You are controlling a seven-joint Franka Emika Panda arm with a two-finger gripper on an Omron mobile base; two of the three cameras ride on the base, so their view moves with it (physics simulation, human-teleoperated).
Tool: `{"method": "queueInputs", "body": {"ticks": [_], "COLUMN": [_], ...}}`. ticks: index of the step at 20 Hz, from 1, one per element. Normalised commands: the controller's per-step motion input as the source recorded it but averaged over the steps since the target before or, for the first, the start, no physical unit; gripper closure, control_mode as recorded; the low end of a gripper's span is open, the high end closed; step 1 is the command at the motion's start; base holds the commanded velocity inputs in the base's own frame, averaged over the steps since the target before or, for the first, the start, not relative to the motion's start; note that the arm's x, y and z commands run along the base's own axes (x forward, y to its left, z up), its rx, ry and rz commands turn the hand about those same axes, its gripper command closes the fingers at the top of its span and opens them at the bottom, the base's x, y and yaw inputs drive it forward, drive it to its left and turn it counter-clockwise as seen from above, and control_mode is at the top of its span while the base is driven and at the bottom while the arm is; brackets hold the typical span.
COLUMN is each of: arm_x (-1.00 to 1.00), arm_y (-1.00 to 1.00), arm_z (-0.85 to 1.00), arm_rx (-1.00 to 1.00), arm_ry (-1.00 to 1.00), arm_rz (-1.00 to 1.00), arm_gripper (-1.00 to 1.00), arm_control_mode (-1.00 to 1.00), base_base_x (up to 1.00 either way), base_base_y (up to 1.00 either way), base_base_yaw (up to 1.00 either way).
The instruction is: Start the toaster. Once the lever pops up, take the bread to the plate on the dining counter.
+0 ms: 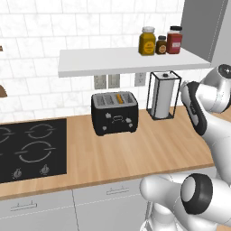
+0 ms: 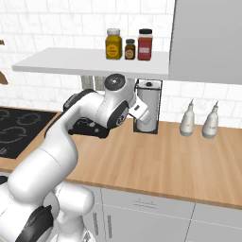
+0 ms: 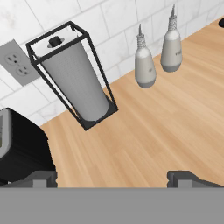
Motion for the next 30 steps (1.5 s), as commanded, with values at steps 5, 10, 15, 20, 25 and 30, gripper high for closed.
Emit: {"method": "queueInputs", "body": {"ticks": [5, 10, 15, 20, 25, 30], "arm_x": [0.0, 0.0, 0.0, 0.0, 0.0, 0.0], "arm_y": [0.0, 0.0, 0.0, 0.0, 0.0, 0.0], "arm_z": [0.0, 0.0, 0.0, 0.0, 0.0, 0.0], "arm_rx": [0.0, 0.0, 0.0, 0.0, 0.0, 0.0], "arm_ry": [0.0, 0.0, 0.0, 0.0, 0.0, 0.0], "arm_rz": [0.0, 0.0, 0.0, 0.0, 0.0, 0.0], "arm_gripper": [-1.0, -1.0, -1.0, -1.0, -1.0, -1.0], "arm_control_mode": [-1.0, -1.0, -1.0, -1.0, -1.0, -1.0], "base_base_x": [0.0, 0.0, 0.0, 0.0, 0.0, 0.0], "base_base_y": [0.0, 0.0, 0.0, 0.0, 0.0, 0.0], "base_base_yaw": [0.0, 0.0, 0.0, 0.0, 0.0, 0.0]}}
